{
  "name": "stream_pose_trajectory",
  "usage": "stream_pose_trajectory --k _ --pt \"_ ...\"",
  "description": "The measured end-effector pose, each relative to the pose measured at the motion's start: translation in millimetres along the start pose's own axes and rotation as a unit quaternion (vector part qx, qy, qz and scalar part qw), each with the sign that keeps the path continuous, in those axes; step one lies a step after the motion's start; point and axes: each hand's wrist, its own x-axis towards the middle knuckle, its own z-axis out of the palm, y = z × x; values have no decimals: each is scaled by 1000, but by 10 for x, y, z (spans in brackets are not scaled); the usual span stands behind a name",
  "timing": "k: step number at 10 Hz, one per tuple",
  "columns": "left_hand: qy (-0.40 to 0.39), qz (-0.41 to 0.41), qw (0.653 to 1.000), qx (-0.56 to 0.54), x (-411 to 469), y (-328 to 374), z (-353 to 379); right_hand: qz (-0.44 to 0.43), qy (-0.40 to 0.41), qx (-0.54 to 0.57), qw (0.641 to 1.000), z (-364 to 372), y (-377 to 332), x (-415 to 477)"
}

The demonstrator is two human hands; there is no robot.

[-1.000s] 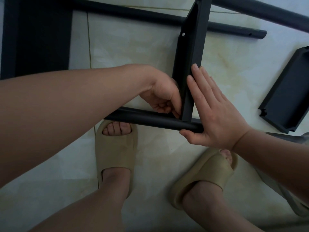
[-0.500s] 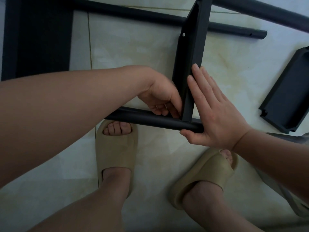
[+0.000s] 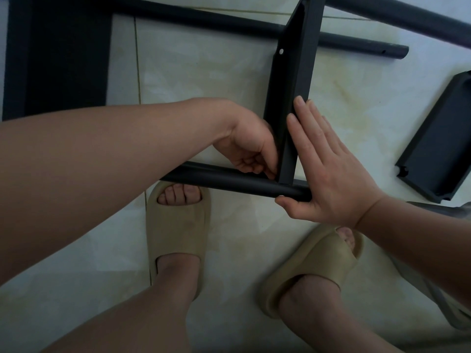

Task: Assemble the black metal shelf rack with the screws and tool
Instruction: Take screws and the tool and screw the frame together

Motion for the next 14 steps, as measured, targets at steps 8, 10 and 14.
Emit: stream_pose_trajectory --k 8,10,14 --pt "184 -168 880 404 -907 158 774 81 -182 -109 974 -435 -203 18" --pt "284 -156 840 434 -1318 504 978 133 -192 -57 971 -1033 -264 48" --pt "498 -80 729 462 -2008 1109 1440 264 -104 -60 957 -2002 -447 -421"
